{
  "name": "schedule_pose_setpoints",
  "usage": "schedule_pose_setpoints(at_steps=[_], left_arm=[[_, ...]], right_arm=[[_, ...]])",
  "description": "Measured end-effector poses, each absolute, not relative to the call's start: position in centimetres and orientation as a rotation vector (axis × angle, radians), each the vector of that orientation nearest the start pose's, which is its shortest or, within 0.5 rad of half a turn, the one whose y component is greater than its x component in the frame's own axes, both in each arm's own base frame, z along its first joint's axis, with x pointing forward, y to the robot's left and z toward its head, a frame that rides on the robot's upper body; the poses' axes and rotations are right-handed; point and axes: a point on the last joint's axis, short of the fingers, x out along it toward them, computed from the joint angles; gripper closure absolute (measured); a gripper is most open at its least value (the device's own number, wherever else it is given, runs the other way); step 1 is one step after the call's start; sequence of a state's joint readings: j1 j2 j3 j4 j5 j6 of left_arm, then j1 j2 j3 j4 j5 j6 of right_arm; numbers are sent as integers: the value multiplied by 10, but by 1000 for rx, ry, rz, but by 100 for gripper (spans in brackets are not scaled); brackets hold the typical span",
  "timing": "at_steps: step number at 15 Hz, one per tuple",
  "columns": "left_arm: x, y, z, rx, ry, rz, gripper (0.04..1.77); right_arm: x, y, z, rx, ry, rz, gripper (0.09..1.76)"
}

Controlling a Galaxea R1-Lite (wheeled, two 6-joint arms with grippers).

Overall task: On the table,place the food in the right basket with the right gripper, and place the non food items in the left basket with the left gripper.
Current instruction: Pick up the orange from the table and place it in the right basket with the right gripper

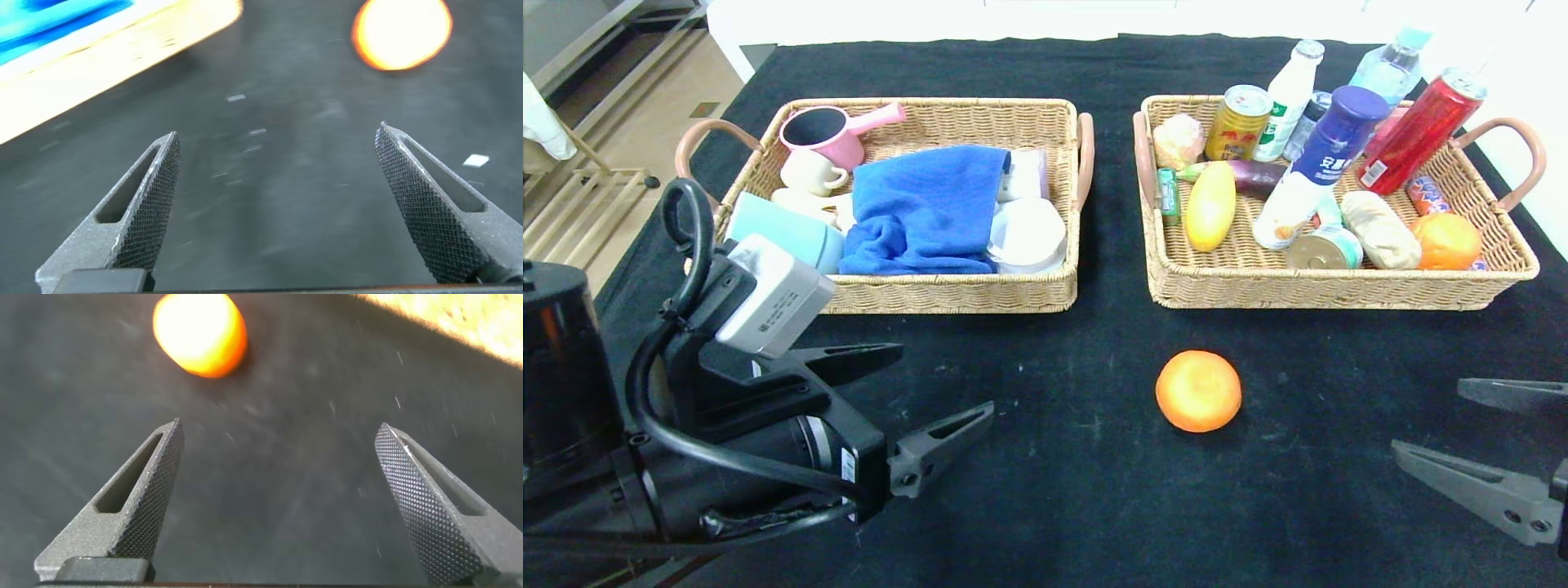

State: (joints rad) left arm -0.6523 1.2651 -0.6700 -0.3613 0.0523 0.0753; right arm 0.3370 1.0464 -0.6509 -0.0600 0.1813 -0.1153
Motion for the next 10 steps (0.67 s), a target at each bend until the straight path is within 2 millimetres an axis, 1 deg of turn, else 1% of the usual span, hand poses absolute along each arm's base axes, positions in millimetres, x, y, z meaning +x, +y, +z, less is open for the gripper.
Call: schedule_pose_setpoints(at_steps=[2,4,6,8,10], left_arm=[[159,-109,221,144,203,-610,10],[161,-106,220,148,195,-605,10],[161,-105,219,148,194,-605,10],[160,-104,219,145,193,-604,10],[158,-103,220,141,187,-602,10]], right_arm=[[128,49,231,-148,323,499,14],[128,52,237,-164,347,480,14],[131,58,247,-173,361,467,14],[137,68,256,-166,381,456,14],[145,84,263,-169,413,407,14]])
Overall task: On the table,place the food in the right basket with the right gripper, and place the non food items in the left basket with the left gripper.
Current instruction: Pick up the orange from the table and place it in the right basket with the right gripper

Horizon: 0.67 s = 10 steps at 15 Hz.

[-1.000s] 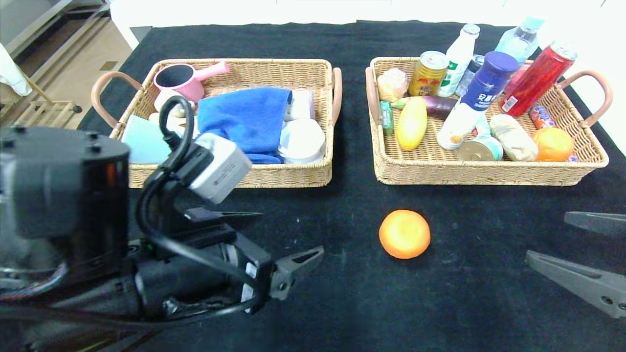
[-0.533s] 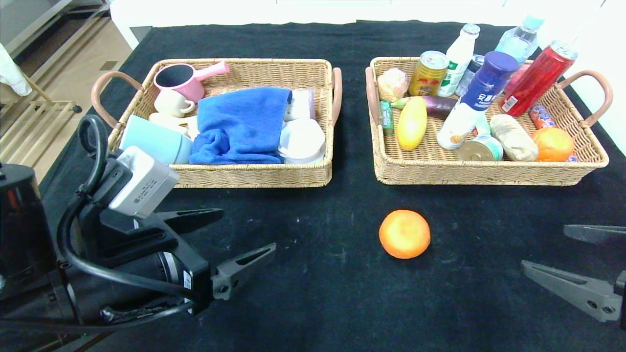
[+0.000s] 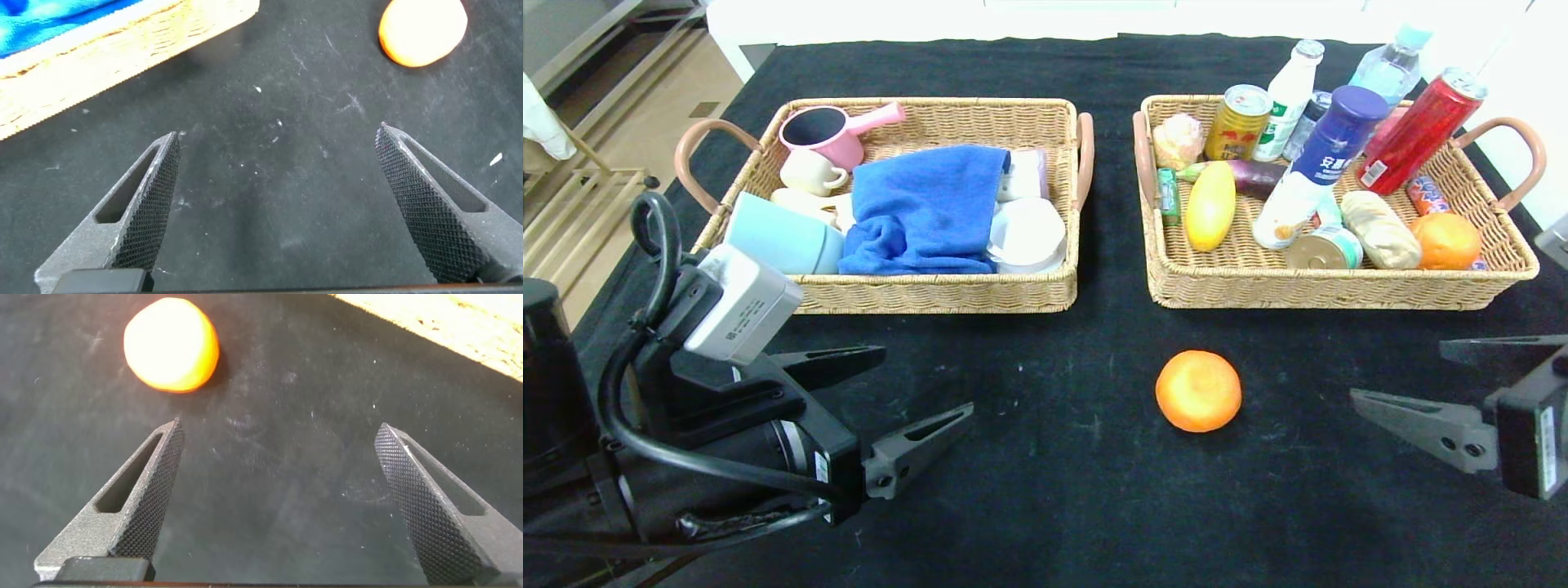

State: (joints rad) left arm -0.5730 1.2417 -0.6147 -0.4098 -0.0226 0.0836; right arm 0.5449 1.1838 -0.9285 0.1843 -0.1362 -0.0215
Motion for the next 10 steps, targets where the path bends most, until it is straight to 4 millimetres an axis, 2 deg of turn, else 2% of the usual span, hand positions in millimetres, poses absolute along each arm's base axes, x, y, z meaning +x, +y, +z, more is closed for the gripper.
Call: schedule_pose_setpoints(at_steps=[5,10], left_arm=[[154,-100,224,137,164,-601,9],[150,-97,229,133,141,-600,9]], right_arm=[[155,140,284,-141,510,337,14],[176,186,293,-26,717,195,14]])
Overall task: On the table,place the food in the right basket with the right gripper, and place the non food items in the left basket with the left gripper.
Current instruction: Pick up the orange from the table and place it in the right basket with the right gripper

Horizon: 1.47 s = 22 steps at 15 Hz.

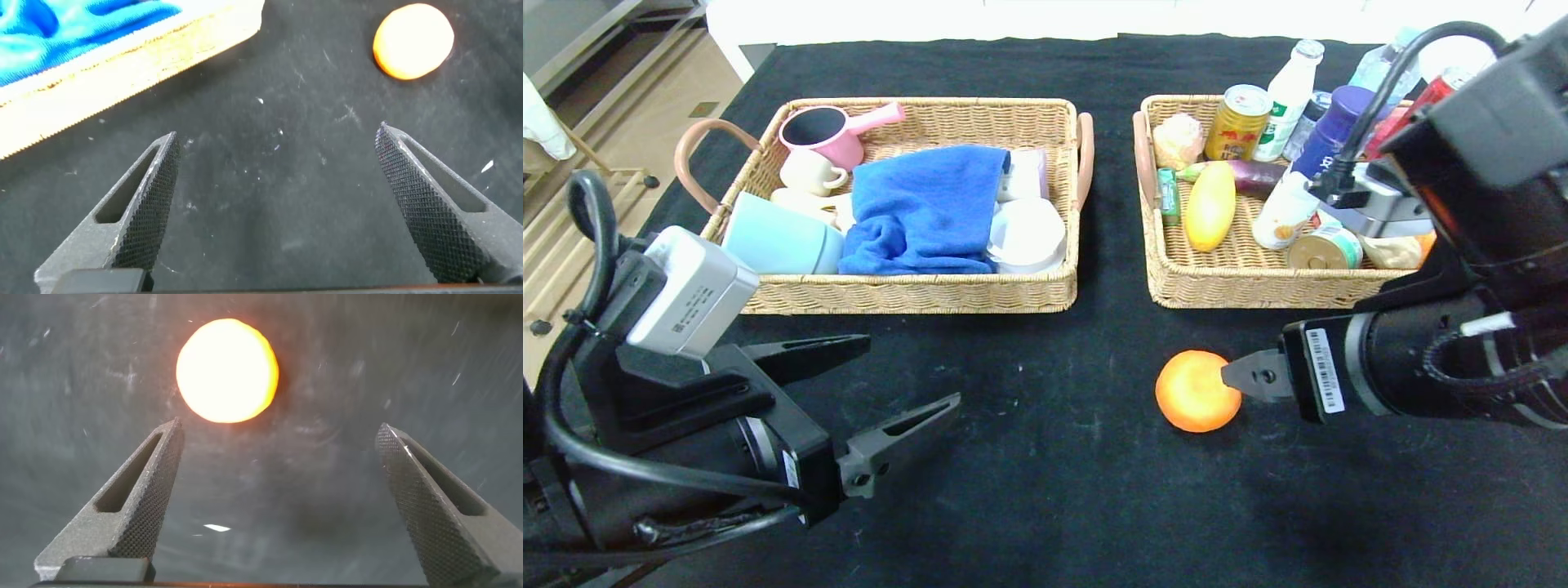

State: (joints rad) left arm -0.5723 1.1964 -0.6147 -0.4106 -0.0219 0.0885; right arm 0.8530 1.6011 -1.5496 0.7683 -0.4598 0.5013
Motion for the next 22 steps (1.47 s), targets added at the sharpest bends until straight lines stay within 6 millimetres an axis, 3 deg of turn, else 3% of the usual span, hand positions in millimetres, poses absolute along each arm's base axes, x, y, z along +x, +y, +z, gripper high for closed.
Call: schedule_pose_setpoints(at_steps=[5,8,22], left_arm=[[145,-94,235,125,112,-600,9],[144,-93,237,122,102,-600,9],[142,-93,237,121,100,-604,9]], right_arm=[[205,225,286,46,827,102,14],[218,238,274,74,851,68,14],[244,248,244,97,906,-25,14]])
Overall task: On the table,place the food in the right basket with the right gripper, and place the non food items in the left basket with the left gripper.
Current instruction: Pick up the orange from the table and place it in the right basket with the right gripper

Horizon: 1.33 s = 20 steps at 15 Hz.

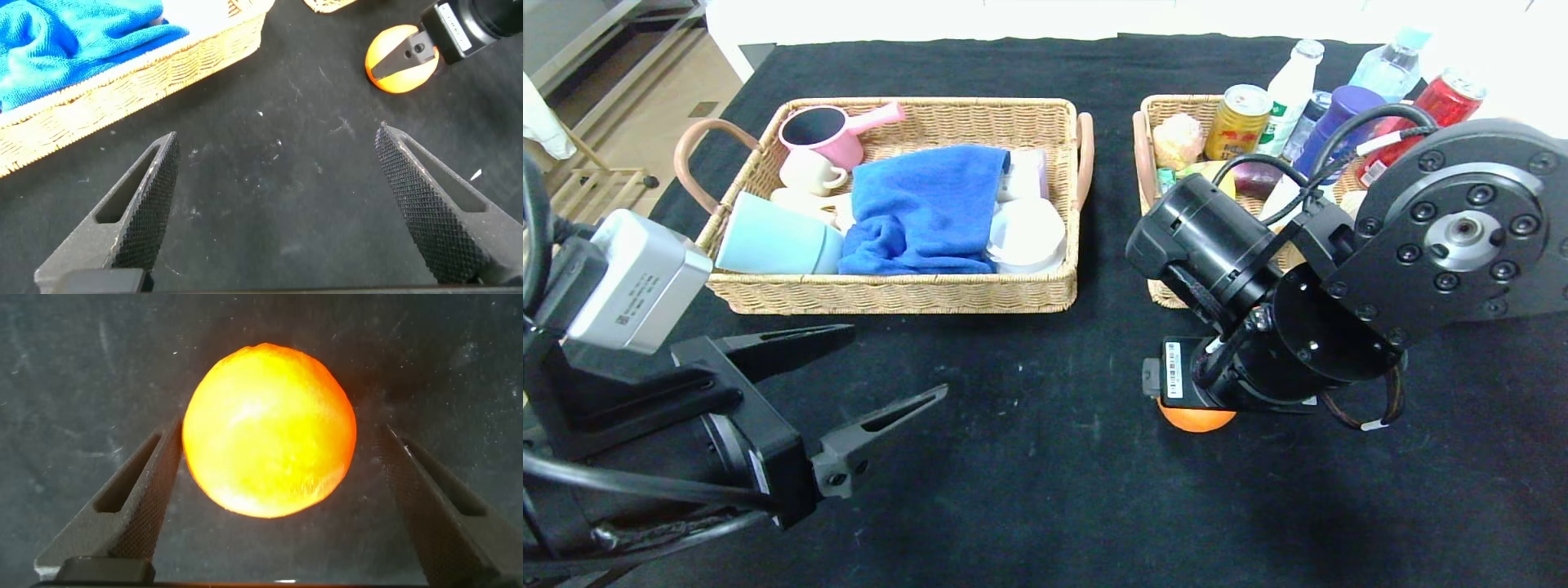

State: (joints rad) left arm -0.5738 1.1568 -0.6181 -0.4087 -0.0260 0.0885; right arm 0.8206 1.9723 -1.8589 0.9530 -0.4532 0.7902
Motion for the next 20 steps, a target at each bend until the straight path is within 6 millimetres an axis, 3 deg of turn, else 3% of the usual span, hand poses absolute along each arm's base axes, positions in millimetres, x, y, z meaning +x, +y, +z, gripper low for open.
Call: schedule_pose_setpoints(at_steps=[17,19,20], left_arm=[[143,-93,235,124,107,-608,9],[143,-93,235,123,108,-608,9],[143,-93,235,123,109,-608,9]], right_arm=[[252,256,231,109,939,-35,14],[252,256,231,107,940,-36,47],[252,255,230,107,940,-37,55]])
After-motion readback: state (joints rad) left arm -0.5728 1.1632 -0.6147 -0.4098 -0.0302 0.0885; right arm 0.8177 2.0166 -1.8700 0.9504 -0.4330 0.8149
